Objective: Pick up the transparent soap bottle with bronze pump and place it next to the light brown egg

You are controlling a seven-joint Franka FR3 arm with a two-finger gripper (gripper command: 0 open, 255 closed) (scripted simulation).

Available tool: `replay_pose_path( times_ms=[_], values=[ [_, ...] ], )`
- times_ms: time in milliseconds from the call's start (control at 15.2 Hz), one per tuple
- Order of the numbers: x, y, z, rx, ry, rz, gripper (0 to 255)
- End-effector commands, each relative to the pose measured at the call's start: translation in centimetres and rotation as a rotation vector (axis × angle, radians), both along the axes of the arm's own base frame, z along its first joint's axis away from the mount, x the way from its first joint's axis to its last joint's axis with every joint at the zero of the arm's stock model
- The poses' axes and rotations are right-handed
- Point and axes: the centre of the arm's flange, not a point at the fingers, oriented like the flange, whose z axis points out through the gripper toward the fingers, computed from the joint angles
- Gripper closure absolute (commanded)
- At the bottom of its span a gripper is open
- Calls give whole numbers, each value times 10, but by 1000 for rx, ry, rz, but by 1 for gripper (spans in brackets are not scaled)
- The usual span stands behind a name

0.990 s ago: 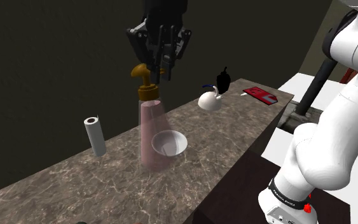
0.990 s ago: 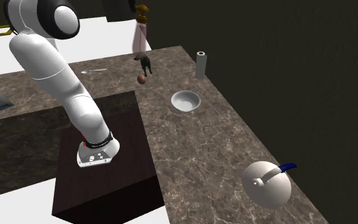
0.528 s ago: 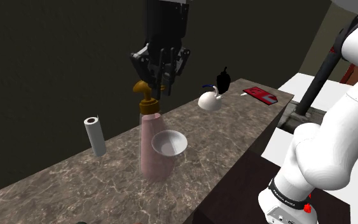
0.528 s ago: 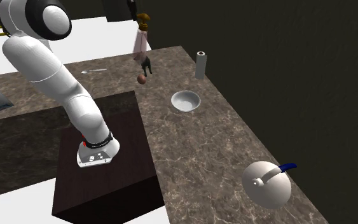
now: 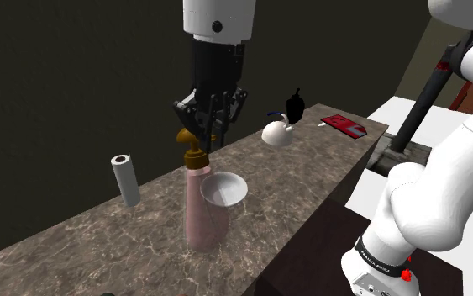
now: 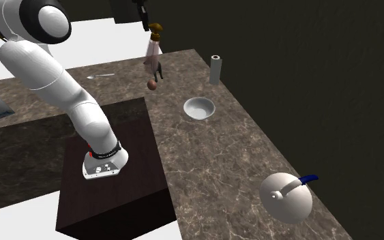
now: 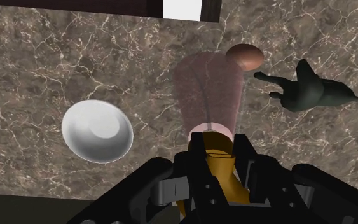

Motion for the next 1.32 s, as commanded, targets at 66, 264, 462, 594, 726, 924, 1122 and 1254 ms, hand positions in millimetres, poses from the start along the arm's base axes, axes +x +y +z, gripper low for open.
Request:
replay_pose_path(
  times_ms=[66,264,462,594,726,924,1122,1254],
  values=[
    [-1,0,-16,1,-1,0,255],
    [-1,0,-32,1,-1,0,255],
    [-1,0,-48,1,-1,0,255],
    [-1,0,-58,1,-1,0,255],
    [-1,0,-69,1,-1,0,255],
    [-1,0,-85,1,-1,0,255],
    [-1,0,-100,1,-1,0,255],
    [-1,0,-111,1,-1,0,255]
  ],
)
